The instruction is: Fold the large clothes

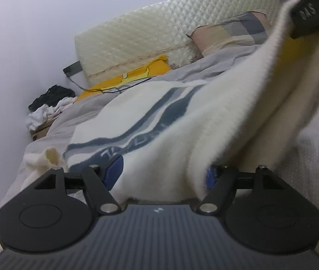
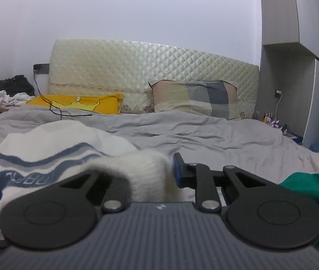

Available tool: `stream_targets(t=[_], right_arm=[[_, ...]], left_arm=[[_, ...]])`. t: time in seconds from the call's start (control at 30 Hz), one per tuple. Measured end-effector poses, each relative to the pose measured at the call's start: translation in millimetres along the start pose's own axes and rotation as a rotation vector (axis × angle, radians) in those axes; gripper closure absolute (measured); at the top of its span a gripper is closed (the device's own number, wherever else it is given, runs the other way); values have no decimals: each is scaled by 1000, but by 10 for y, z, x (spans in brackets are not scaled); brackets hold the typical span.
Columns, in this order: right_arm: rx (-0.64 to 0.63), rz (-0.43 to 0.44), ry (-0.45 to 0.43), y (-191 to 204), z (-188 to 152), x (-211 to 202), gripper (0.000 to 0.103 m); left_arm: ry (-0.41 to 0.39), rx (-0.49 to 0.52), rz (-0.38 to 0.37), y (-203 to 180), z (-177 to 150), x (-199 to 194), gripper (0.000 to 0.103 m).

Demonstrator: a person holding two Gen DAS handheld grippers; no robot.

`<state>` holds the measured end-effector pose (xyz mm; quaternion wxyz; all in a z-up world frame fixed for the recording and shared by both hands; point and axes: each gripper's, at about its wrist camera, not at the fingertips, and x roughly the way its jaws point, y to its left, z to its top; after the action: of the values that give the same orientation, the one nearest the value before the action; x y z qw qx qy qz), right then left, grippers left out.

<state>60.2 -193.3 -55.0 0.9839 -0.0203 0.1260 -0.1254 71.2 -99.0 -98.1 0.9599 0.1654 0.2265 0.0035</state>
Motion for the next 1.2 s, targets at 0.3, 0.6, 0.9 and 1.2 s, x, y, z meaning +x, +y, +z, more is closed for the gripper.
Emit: stream_targets(t=[0.3,0.6,0.9,1.2], right_arm=[[130,106,177,-188,-105,263,81],[-4,206,267,150,-199,234,82],[-13,243,-41,100,1283,-415,84],[-86,261,-322,219,3157,-1280,84]], left_arm=[[-28,-173,-33,483,173,-82,57],[-74,-433,-148,1126,399,-231,87],[-295,-500,-175,1860,1313,-972,88],[-583,-367,-76,2724,2718,-2018,88]])
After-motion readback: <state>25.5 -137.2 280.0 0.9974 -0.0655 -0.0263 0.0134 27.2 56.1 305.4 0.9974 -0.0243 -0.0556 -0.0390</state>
